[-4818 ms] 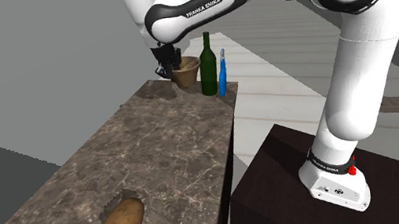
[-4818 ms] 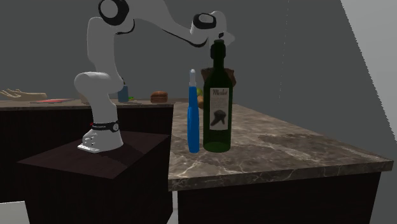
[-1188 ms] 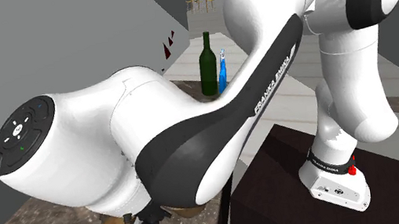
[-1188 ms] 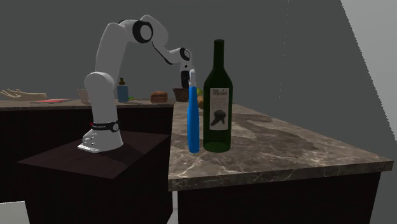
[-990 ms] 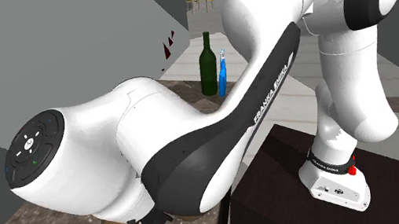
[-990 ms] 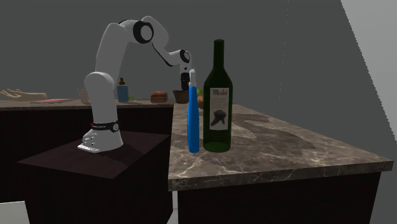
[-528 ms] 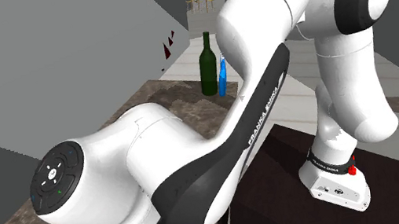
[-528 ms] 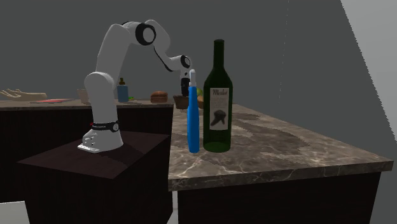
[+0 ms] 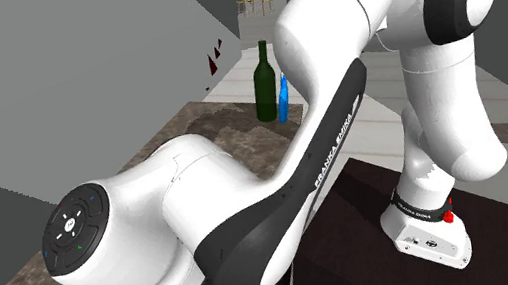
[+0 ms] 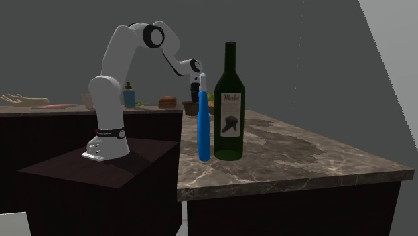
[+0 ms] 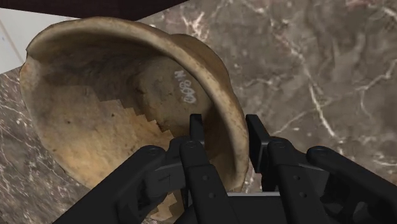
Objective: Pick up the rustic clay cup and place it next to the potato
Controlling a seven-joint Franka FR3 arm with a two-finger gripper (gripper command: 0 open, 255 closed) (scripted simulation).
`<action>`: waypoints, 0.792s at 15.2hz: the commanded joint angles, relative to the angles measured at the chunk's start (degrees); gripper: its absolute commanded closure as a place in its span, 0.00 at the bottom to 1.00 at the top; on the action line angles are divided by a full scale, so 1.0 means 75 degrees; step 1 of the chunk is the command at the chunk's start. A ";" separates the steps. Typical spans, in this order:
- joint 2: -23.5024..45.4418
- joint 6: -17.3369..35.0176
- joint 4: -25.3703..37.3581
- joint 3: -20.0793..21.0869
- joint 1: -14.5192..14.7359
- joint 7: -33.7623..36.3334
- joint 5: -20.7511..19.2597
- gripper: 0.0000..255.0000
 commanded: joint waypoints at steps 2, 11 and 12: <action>-0.0004 0.0001 0.0000 0.0001 -0.0001 0.0000 -0.0001 0.00; 0.0080 -0.0959 0.1042 0.0075 0.0268 -0.0090 0.0082 0.00; 0.0080 -0.0959 0.1042 0.0076 0.0268 -0.0089 0.0082 0.00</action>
